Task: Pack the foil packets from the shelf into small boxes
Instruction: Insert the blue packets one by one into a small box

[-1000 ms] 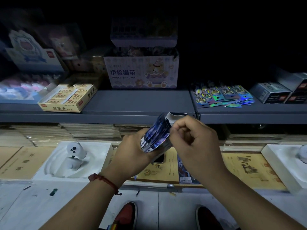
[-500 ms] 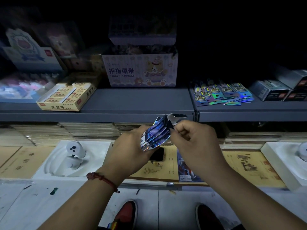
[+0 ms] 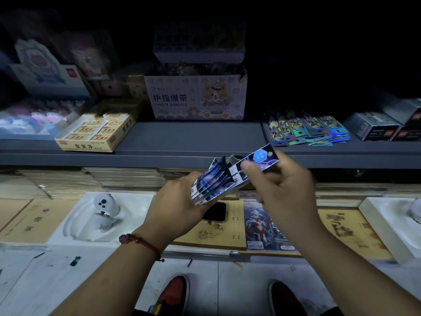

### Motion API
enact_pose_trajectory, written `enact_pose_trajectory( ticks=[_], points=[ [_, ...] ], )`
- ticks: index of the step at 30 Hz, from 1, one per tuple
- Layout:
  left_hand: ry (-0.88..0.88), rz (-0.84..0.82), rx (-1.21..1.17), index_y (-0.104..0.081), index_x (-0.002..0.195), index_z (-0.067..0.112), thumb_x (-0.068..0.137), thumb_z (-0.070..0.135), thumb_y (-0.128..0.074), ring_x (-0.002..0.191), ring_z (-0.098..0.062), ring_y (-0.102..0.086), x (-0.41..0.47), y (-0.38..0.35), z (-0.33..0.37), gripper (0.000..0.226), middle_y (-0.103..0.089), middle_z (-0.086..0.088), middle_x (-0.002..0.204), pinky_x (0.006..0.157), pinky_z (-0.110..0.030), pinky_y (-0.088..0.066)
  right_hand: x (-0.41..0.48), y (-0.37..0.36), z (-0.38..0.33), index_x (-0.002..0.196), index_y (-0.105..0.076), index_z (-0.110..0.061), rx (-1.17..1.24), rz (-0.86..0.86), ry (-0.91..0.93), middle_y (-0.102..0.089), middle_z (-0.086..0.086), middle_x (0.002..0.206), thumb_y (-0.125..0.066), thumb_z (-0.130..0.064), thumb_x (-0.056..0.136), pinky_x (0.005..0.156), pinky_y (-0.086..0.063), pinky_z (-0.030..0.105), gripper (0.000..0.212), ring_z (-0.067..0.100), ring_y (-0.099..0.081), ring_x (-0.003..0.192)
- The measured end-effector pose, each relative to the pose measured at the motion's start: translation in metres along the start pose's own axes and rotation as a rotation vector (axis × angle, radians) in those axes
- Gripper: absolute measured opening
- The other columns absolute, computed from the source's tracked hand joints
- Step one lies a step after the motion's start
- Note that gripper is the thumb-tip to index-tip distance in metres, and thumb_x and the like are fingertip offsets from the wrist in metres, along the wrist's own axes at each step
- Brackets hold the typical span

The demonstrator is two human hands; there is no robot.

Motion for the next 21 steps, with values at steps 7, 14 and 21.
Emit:
enact_pose_trajectory(
  ticks=[7, 14, 21],
  points=[
    [0.009, -0.002, -0.079, -0.057, 0.118, 0.043, 0.083, 0.07, -0.065, 0.077, -0.004, -0.066, 0.0, 0.0, 0.006, 0.044, -0.07, 0.021, 0.089, 0.066, -0.035, -0.058, -0.003, -0.002, -0.007, 0.053, -0.053, -0.024, -0.064, 0.052, 0.068, -0.054, 0.002, 0.05, -0.068, -0.025, 0.097, 0.052, -0.043, 0.038, 0.046, 0.009, -0.047, 0.043],
    [0.005, -0.02, -0.012, -0.052, 0.119, 0.044, 0.083, 0.068, -0.066, 0.077, -0.005, -0.066, 0.0, 0.003, 0.004, 0.045, -0.069, 0.021, 0.088, 0.067, -0.034, -0.058, 0.003, 0.008, -0.007, 0.076, -0.064, -0.011, 0.144, 0.225, 0.009, -0.055, 0.008, 0.045, -0.066, -0.019, 0.099, 0.043, -0.039, 0.027, 0.024, 0.017, -0.046, 0.037],
    [0.075, -0.042, -0.271, -0.066, 0.106, 0.034, 0.071, 0.083, -0.06, 0.073, -0.002, -0.068, -0.003, 0.012, 0.003, 0.06, -0.072, 0.019, 0.082, 0.061, -0.024, -0.053, 0.017, 0.034, -0.009, 0.074, -0.055, -0.022, 0.221, 0.436, -0.004, -0.052, 0.005, 0.044, -0.062, -0.021, 0.101, 0.04, -0.036, 0.023, 0.028, 0.018, -0.043, 0.035]
  ],
)
Point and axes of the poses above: each hand's wrist, its own x-axis towards the middle knuckle, its own y-axis out of the back of the hand, z = x × y, the point moved 1 cm from there along x, towards the middle knuckle
